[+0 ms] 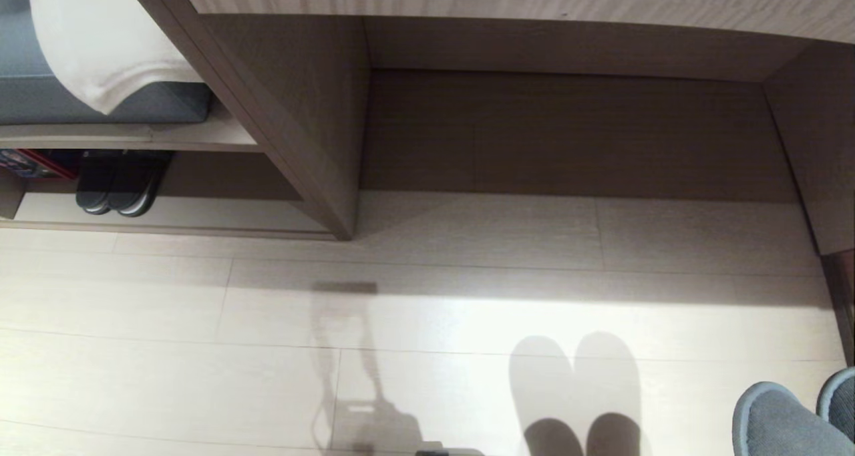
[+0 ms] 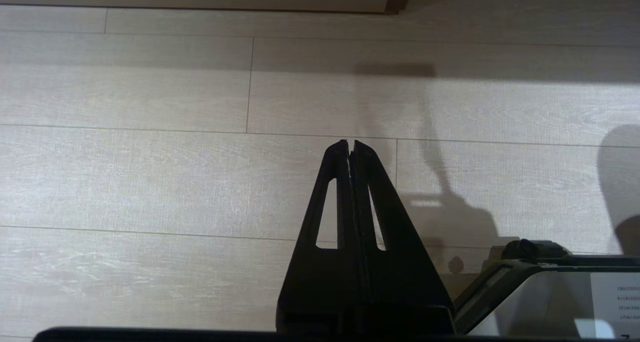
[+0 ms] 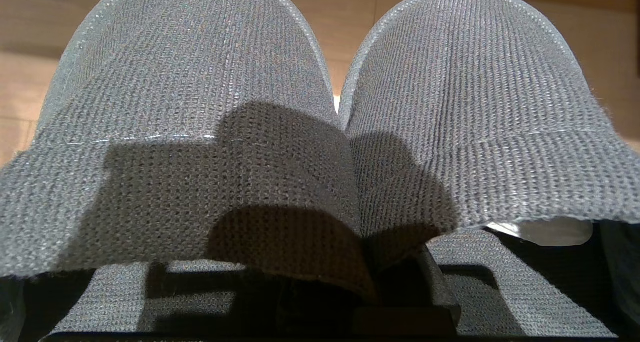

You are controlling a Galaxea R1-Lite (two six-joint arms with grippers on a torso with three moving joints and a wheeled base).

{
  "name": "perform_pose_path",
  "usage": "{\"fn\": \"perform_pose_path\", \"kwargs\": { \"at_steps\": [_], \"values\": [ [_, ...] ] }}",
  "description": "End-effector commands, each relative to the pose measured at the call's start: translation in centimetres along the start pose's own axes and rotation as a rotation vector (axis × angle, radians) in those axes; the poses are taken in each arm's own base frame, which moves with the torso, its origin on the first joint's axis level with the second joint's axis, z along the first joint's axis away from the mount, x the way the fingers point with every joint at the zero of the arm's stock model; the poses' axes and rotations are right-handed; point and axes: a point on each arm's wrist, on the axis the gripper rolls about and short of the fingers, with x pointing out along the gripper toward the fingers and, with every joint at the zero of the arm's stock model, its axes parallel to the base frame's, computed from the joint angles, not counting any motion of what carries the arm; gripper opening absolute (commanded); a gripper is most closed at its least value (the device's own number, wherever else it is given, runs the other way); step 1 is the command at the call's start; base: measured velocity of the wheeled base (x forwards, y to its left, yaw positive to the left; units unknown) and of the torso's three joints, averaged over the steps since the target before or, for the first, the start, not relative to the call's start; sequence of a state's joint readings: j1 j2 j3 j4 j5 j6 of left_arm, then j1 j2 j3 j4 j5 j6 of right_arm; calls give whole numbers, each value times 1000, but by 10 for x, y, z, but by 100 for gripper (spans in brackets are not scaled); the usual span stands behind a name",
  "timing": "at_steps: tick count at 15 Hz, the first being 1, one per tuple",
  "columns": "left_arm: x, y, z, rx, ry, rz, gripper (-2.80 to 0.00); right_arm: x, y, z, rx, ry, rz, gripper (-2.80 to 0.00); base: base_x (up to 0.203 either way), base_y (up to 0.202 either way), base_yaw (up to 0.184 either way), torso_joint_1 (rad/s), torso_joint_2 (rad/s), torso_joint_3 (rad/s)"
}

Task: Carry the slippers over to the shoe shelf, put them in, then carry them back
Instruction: Place the slippers on the floor

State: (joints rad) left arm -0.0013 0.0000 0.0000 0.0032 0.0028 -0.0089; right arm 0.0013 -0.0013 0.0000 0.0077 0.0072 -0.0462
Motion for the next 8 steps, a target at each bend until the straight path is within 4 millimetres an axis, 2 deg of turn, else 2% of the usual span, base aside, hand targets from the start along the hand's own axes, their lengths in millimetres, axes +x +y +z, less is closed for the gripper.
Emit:
{"fn": "perform_pose_path", "kwargs": {
  "at_steps": [1, 8],
  "values": [
    [0, 0, 0, 0, 1, 0, -280, 0, 0, 0, -1, -2, 1, -280, 0, 0, 0, 3, 0, -195],
    [0, 0, 0, 0, 0, 0, -280, 0, 0, 0, 0, -2, 1, -280, 0, 0, 0, 1, 2, -197]
  ]
}}
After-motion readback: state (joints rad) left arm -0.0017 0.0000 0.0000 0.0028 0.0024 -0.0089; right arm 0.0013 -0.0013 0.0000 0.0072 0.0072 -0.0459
